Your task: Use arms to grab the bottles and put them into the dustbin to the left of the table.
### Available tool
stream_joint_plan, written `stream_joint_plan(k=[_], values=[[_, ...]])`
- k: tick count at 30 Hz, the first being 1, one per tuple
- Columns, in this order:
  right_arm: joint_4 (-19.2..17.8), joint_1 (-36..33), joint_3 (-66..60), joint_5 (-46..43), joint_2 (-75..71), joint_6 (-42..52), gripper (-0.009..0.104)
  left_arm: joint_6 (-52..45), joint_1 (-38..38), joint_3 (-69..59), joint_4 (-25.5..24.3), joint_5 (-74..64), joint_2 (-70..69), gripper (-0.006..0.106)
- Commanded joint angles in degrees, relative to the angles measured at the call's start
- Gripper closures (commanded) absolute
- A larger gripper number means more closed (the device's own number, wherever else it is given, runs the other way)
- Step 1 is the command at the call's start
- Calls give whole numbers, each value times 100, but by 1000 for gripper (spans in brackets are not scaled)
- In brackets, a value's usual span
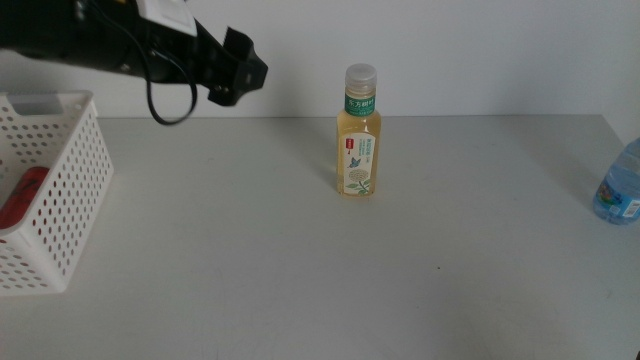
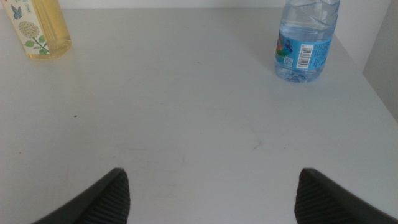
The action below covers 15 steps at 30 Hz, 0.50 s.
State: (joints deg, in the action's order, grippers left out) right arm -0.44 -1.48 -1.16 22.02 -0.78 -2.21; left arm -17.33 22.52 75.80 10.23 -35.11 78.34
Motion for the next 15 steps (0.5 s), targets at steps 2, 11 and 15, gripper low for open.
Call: stream_joint_plan(k=[2, 11, 15], values=[[-69, 31, 7, -355, -124, 52, 26, 622, 332, -623, -137, 1444, -166, 7], [-69, 31, 7, -355, -124, 52, 26, 1733, 851, -2558, -1023, 4816, -145, 7], [-69, 31, 7, -355, -124, 52, 26, 1898, 851, -2967, -1023, 5369, -24, 7]])
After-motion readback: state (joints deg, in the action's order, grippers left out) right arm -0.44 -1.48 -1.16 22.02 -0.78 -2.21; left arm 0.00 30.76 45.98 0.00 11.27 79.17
